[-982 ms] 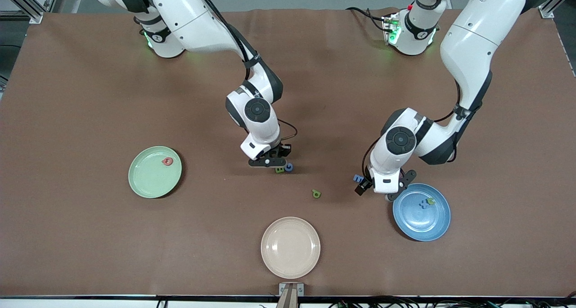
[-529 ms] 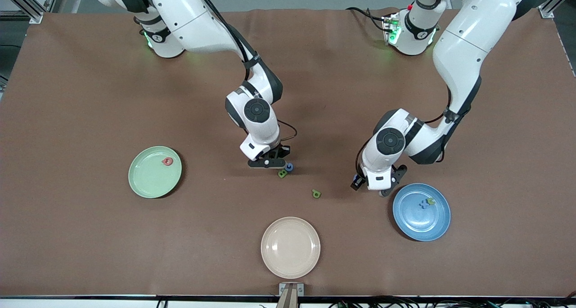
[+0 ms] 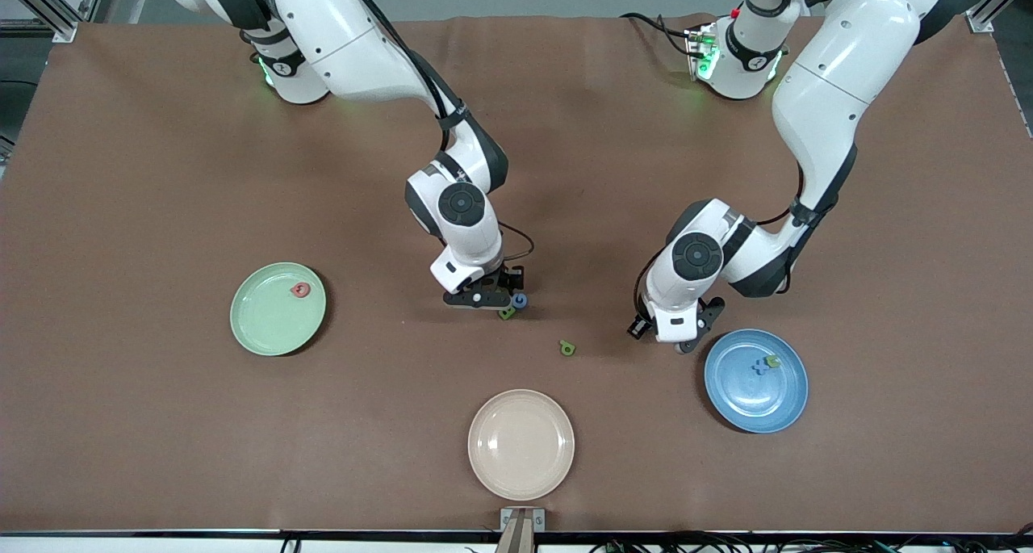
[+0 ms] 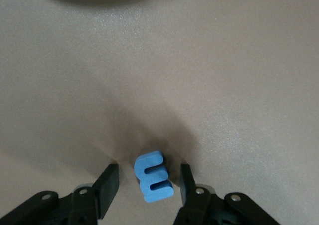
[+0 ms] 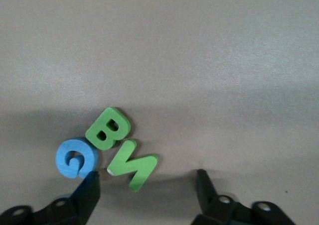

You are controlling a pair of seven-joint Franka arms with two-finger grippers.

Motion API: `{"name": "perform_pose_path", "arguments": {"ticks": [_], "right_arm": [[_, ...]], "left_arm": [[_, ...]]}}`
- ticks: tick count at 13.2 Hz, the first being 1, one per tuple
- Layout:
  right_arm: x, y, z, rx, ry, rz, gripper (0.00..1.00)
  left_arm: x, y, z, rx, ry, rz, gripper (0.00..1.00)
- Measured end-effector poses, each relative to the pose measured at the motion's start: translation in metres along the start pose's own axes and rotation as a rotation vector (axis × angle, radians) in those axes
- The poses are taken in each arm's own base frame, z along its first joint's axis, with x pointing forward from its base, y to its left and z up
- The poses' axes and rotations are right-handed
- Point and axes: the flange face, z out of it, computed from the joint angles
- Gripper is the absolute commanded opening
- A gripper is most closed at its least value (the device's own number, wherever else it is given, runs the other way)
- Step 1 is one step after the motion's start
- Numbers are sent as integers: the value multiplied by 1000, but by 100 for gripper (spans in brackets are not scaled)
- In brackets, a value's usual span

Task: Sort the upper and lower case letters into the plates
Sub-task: 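Carry green M to the green plate while the left gripper drops blue m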

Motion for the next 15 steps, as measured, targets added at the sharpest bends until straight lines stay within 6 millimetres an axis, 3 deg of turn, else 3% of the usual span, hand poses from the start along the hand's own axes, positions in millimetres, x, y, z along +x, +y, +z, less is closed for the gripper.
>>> {"name": "perform_pose_path", "arguments": {"ticks": [3,6,9,12,13,15], "right_arm": [[4,-4,3,3,10,-6,92],[6,-7,1,-10,34,-46,78],[7,-7,0,-29,45,-72,76],[7,-7,1,-32,45,-74,76],[7,-7,1,-33,45,-74,69],[7,-7,0,-32,46,-75,40]], "left_arm": [[4,6,-7,-16,6,8,0],[27,19,-31,-19,36,79,0],[70,25,-67,33,70,212,0],[137,0,-80,67,72,418,1],[162,-14,-79,75,68,464,9],[197,-36,-73,86,56,499,80]]}}
